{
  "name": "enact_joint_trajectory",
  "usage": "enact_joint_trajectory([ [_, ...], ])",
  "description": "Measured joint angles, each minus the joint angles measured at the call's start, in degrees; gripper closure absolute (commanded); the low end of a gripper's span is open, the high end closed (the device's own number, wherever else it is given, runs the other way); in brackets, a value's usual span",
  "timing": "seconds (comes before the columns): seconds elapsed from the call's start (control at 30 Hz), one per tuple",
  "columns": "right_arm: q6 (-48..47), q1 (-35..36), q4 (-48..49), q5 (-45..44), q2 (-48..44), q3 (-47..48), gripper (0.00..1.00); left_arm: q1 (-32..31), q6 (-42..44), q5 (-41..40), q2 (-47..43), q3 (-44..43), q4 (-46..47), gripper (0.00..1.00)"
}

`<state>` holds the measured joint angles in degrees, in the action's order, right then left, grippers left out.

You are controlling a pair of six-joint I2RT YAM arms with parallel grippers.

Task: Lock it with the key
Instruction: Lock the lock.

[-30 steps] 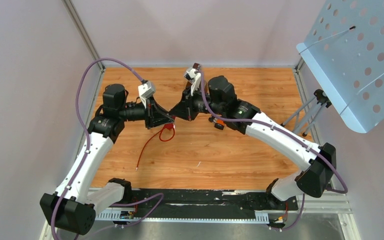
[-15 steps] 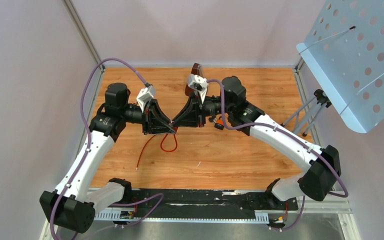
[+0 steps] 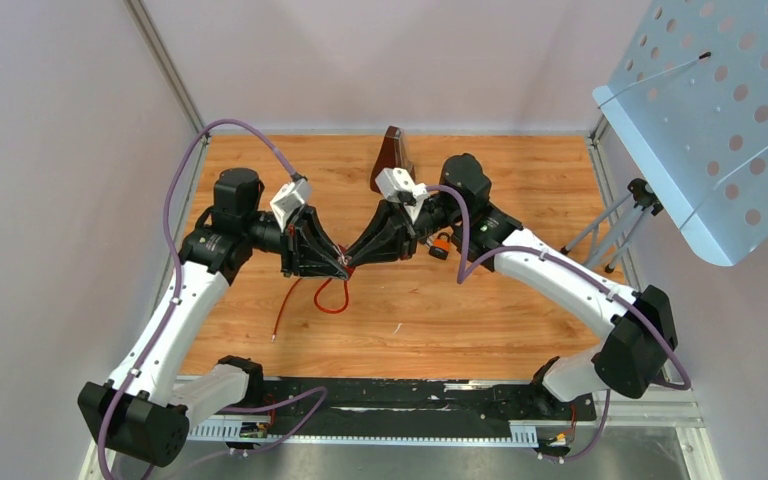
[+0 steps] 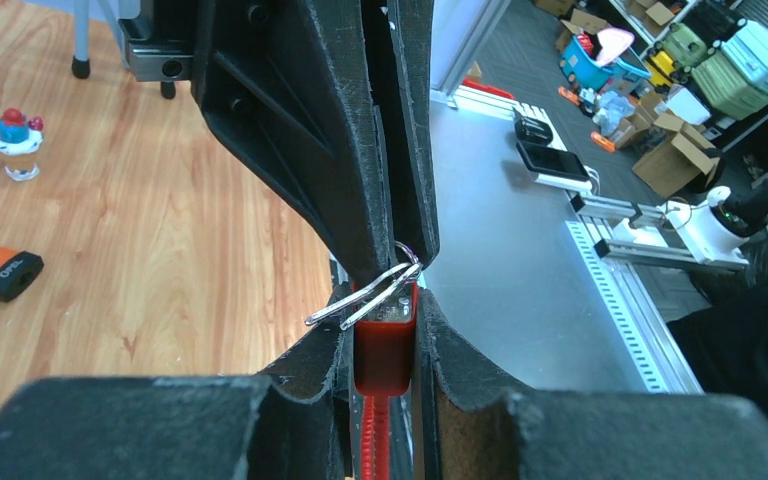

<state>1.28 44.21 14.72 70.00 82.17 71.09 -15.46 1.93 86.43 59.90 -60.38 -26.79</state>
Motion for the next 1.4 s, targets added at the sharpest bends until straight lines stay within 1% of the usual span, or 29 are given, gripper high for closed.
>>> enact_joint_trajectory([
  [0.03, -1.2, 0.0, -0.4, 0.9, 0.4, 0.4, 0.99, 0.0, 0.2, 0.1, 0.0, 0.0, -0.6, 1.0],
  [0.07, -2.1, 0.0, -0.9, 1.6, 0.7, 0.8, 0.85, 0.0, 0.4, 0.1, 0.0, 0.0, -1.1, 1.0],
  [0.1, -2.5, 0.0, -1.3, 1.7, 0.9, 1.1, 0.62, 0.1, 0.6, 0.1, 0.0, 0.0, -1.5, 1.0],
  [0.13, -2.7, 0.0, -1.9, 1.4, 1.0, 1.2, 0.41, 0.1, 0.8, 0.0, 0.0, 0.0, -1.7, 1.0],
  [0.17, -2.7, 0.0, -2.5, 1.0, 1.0, 1.4, 0.31, 0.3, 1.0, 0.2, 0.0, 0.0, -1.9, 1.0],
  [0.23, -2.6, -0.5, -4.3, -0.1, 0.6, 1.4, 0.21, 0.9, 1.0, 0.1, 0.0, -0.3, -2.7, 1.0],
  [0.3, -2.1, -0.9, -5.5, -2.2, 0.0, 1.4, 0.19, 1.3, 1.1, -1.0, 0.0, -0.8, -2.9, 1.0],
  [0.37, -0.5, -1.2, -6.4, -5.5, -1.4, 1.2, 0.19, 1.4, 1.1, -3.1, 0.0, -1.3, -3.1, 1.0],
  [0.4, 0.5, -1.3, -6.7, -7.3, -2.3, 1.0, 0.22, 1.4, 1.2, -4.1, 0.0, -1.3, -3.1, 1.0],
  [0.43, 2.1, -1.3, -7.0, -10.0, -3.5, 0.7, 0.27, 1.4, 1.2, -5.0, 0.0, -1.3, -3.1, 1.0],
  [0.47, 3.7, -1.3, -7.1, -12.5, -4.6, 0.2, 0.33, 1.4, 1.2, -6.4, 0.0, -1.3, -3.2, 1.0],
  [0.57, 10.1, -1.3, -7.3, -20.3, -8.0, -0.8, 0.61, 1.4, 1.2, -9.3, 0.0, -1.3, -3.3, 1.0],
  [0.6, 12.0, -1.3, -7.4, -22.2, -8.6, -0.9, 0.67, 1.4, 1.2, -10.4, 0.0, -1.3, -3.3, 1.0],
  [0.63, 14.2, -1.3, -7.6, -24.2, -9.0, -0.9, 0.69, 1.4, 1.2, -11.2, 0.0, -1.3, -3.3, 1.0],
  [0.7, 18.8, -1.0, -8.3, -28.1, -9.2, -0.9, 0.71, 1.4, 1.2, -12.9, 0.0, -1.3, -3.3, 1.0],
  [0.8, 21.9, -0.2, -10.0, -31.0, -8.4, -0.7, 0.7, 1.4, 1.1, -14.8, -0.1, -1.3, -3.3, 1.0],
  [0.9, 25.2, 0.9, -12.4, -32.9, -6.6, 0.0, 0.64, 1.4, 0.9, -16.1, -0.1, -1.3, -3.3, 1.0],
  [0.97, 27.2, 1.4, -14.3, -34.1, -5.7, 0.0, 0.56, 1.4, 0.7, -16.9, -0.1, -1.3, -3.3, 1.0],
  [1.03, 28.7, 1.6, -15.8, -35.0, -5.4, 0.0, 0.54, 1.4, 0.4, -18.0, -0.1, -1.3, -3.3, 1.0],
  [1.07, 29.2, 1.6, -16.3, -35.5, -5.4, 0.0, 0.55, 1.4, 0.3, -18.4, -0.1, -1.3, -3.3, 1.0],
  [1.13, 29.6, 1.6, -16.5, -36.0, -5.4, 0.0, 0.65, 1.4, -0.2, -18.9, -0.1, -1.3, -3.3, 1.0],
  [1.2, 29.8, 1.6, -16.7, -36.0, -5.3, 0.0, 0.71, 1.4, -0.5, -19.1, -0.1, -1.3, -3.4, 1.0],
  [1.33, 29.8, 1.7, -16.7, -35.5, -4.2, 0.1, 0.8, 1.4, -0.8, -19.0, 0.2, -1.6, -3.5, 1.0],
  [1.4, 29.7, 1.8, -16.7, -35.3, -3.2, 0.1, 0.81, 1.4, -0.9, -18.9, 0.5, -2.0, -3.5, 1.0],
])
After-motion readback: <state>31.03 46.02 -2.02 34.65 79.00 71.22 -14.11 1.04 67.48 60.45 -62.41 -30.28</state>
